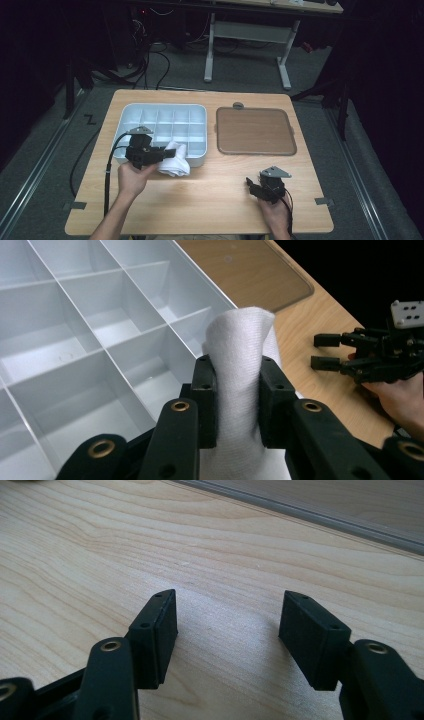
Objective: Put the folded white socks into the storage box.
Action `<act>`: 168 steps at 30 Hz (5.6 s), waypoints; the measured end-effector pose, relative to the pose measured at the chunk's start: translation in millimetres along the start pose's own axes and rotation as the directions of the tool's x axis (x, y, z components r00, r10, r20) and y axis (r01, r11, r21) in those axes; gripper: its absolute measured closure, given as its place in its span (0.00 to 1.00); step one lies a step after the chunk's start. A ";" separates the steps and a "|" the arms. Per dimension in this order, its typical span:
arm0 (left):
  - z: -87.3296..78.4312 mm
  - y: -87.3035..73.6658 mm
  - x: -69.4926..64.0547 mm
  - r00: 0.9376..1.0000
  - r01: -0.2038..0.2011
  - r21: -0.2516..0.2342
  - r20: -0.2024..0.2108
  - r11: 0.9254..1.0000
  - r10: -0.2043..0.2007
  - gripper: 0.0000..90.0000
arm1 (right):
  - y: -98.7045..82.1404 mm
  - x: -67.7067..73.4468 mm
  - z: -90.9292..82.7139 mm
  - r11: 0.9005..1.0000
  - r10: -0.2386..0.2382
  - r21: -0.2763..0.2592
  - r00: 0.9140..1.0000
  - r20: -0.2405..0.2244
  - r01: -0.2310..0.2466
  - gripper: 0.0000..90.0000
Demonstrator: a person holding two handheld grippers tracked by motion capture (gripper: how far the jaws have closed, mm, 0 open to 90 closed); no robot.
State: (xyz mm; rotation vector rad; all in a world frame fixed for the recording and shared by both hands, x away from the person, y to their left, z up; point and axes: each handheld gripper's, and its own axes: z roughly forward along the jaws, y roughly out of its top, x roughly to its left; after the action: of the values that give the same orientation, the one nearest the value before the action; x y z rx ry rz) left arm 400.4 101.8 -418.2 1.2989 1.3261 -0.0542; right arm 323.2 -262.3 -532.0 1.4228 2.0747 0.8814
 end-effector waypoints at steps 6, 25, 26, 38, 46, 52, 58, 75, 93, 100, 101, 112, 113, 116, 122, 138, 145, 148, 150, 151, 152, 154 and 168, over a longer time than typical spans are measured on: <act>7.2 17.0 -3.5 1.000 0.012 -0.013 0.015 1.000 -0.012 0.82 | 0.0 0.1 0.0 1.000 0.000 0.000 1.000 0.000 0.000 0.45; 31.8 39.4 12.8 0.999 0.043 -0.062 0.004 0.997 -0.043 0.82 | -0.3 0.7 -0.6 1.000 0.005 0.002 1.000 0.004 -0.005 0.45; 33.2 38.5 13.5 0.999 0.041 -0.060 -0.001 0.997 -0.041 0.82 | -0.4 0.7 -0.6 1.000 0.005 0.002 1.000 0.004 -0.005 0.45; 39.2 34.4 43.0 0.996 0.081 -0.074 -0.041 0.994 -0.084 0.82 | -0.4 0.7 -0.6 1.000 0.005 0.002 1.000 0.004 -0.005 0.45; 37.4 26.0 56.7 0.996 0.049 -0.068 -0.069 0.996 -0.054 0.82 | -0.7 1.0 -0.8 1.000 0.004 0.001 1.000 0.005 -0.004 0.45; 36.8 20.9 62.8 0.996 0.015 -0.059 -0.091 0.998 -0.020 0.82 | -0.8 1.1 -0.9 1.000 0.005 0.001 1.000 0.005 -0.005 0.45; 37.6 17.1 65.3 0.994 -0.030 -0.047 -0.110 0.998 0.025 0.82 | -0.8 1.1 -0.9 1.000 0.004 0.002 1.000 0.005 -0.004 0.45; 38.7 10.7 68.2 0.983 -0.110 -0.019 -0.148 0.994 0.106 0.82 | -0.8 1.1 -0.9 1.000 0.005 0.002 1.000 0.005 -0.005 0.45; 40.6 7.4 74.4 0.967 -0.155 0.026 -0.198 0.988 0.157 0.83 | -0.8 1.1 -0.9 1.000 0.004 0.002 1.000 0.005 -0.004 0.45; 41.2 6.4 76.9 0.964 -0.158 0.035 -0.209 0.987 0.162 0.83 | -0.8 1.1 -0.9 1.000 0.004 0.002 1.000 0.005 -0.004 0.45; 41.2 6.4 77.4 0.964 -0.161 0.038 -0.208 0.986 0.166 0.83 | -0.8 1.1 -0.9 1.000 0.004 0.002 1.000 0.005 -0.004 0.45; 42.8 5.3 78.9 0.961 -0.163 0.051 -0.219 0.985 0.171 0.83 | -0.8 1.1 -0.9 1.000 0.004 0.002 1.000 0.005 -0.004 0.45; 42.8 5.3 79.1 0.961 -0.163 0.054 -0.219 0.985 0.171 0.83 | -0.8 1.1 -0.9 1.000 0.004 0.002 1.000 0.005 -0.004 0.45; 43.3 5.4 79.3 0.961 -0.158 0.056 -0.221 0.986 0.166 0.83 | -0.8 1.1 -0.9 1.000 0.005 0.001 1.000 0.005 -0.005 0.45; 45.3 3.2 80.1 0.954 -0.167 0.073 -0.239 0.983 0.180 0.83 | -0.8 1.0 -0.9 1.000 0.003 0.001 1.000 0.005 -0.003 0.45; 53.9 0.7 79.7 0.945 -0.155 0.159 -0.265 0.975 0.193 0.83 | -0.7 1.0 -0.8 1.000 0.004 0.002 1.000 0.004 -0.004 0.45; 54.9 0.5 79.5 0.944 -0.139 0.171 -0.273 0.975 0.183 0.83 | -0.7 1.1 -0.8 1.000 0.004 0.002 1.000 0.003 -0.004 0.45; 55.3 -2.1 78.0 0.938 -0.166 0.164 -0.277 0.972 0.207 0.82 | -0.6 1.0 -0.7 1.000 0.003 0.002 1.000 0.004 -0.003 0.45; 54.7 -3.2 77.2 0.934 -0.187 0.164 -0.276 0.969 0.227 0.82 | -0.7 1.1 -0.8 1.000 0.004 0.002 1.000 0.003 -0.004 0.45; 55.7 -4.0 76.7 0.933 -0.190 0.158 -0.279 0.969 0.228 0.81 | -0.6 1.0 -0.7 1.000 0.003 0.002 1.000 0.003 -0.003 0.45; 56.3 -4.4 76.1 0.932 -0.190 0.155 -0.283 0.970 0.227 0.79 | -0.6 1.1 -0.8 1.000 0.004 0.002 1.000 0.003 -0.004 0.45; 57.4 -5.6 75.0 0.928 -0.194 0.151 -0.292 0.969 0.231 0.76 | -0.7 1.1 -0.8 1.000 0.004 0.002 1.000 0.004 -0.004 0.45; 37.3 7.5 59.7 0.950 -0.172 0.063 -0.254 0.983 0.183 0.51 | -0.6 1.1 -0.8 1.000 0.004 0.002 1.000 0.004 -0.004 0.45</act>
State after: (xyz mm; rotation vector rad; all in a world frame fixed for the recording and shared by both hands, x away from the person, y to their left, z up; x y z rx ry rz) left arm 450.6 115.1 -466.3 1.4925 1.4268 0.2231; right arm 321.9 -261.6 -532.0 1.4285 2.0716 0.8779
